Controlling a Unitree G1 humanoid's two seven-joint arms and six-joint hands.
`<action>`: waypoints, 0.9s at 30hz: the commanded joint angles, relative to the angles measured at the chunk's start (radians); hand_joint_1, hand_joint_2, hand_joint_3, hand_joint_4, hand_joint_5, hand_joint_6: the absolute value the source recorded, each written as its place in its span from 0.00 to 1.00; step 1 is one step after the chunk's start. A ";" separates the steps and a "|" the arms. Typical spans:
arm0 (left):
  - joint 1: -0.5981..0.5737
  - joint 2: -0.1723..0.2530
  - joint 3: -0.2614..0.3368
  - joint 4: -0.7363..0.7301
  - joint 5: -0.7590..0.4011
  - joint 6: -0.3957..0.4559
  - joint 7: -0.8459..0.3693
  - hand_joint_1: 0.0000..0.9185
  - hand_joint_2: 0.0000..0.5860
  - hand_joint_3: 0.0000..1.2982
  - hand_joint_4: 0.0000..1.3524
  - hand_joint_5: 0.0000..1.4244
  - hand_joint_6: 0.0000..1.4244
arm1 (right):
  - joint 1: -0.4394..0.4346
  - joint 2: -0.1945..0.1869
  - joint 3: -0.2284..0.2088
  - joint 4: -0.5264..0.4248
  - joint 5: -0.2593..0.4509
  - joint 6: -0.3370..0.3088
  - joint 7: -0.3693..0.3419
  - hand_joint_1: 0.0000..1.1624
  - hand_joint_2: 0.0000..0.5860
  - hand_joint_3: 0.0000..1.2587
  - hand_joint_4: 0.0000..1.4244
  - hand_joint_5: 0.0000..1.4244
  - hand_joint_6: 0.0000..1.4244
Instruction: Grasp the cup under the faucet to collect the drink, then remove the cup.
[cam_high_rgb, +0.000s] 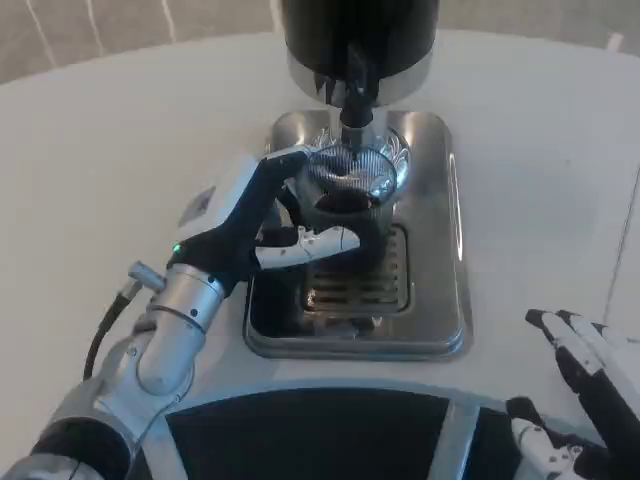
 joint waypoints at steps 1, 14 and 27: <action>0.043 -0.008 0.005 -0.008 0.009 -0.019 0.058 0.50 0.20 0.50 0.52 0.68 0.91 | 0.018 0.003 0.000 -0.007 -0.009 -0.017 -0.013 0.31 0.86 0.04 0.00 0.00 0.00; 0.092 -0.004 0.011 -0.047 0.049 -0.052 0.246 0.55 0.23 0.77 0.85 0.97 1.00 | 0.006 0.005 0.004 0.010 -0.009 -0.024 -0.016 0.33 0.85 0.04 0.00 0.00 0.00; 0.114 0.058 0.053 -0.102 0.034 -0.087 0.236 0.56 0.22 0.78 0.88 0.98 1.00 | -0.032 0.035 0.045 0.042 -0.019 -0.016 -0.023 0.28 0.83 0.04 0.00 0.00 0.00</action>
